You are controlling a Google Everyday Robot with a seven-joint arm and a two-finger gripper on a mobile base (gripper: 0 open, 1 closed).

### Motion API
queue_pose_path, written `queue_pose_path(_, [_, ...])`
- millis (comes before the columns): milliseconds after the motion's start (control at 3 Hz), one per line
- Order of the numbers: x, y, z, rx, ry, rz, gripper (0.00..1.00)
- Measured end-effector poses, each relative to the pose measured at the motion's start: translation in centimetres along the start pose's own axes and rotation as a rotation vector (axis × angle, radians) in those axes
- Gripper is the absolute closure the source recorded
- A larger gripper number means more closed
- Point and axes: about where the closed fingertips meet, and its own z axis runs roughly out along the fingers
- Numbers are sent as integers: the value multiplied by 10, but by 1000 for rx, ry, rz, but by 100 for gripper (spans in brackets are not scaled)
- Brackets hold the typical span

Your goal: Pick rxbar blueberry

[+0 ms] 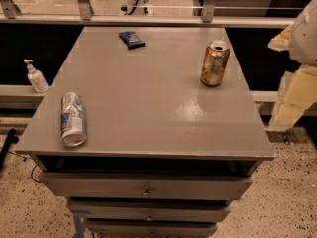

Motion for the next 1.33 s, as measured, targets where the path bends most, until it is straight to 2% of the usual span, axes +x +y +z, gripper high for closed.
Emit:
queue_pose_path(333, [0, 0, 0, 0, 0, 0, 0])
queue_pose_path(667, [-17, -15, 13, 13, -70, 8, 0])
queue_pose_path(1000, [-68, -46, 40, 19, -212, 21, 0])
queue_pose_path(1333, [-135, -81, 64, 22, -362, 34, 0])
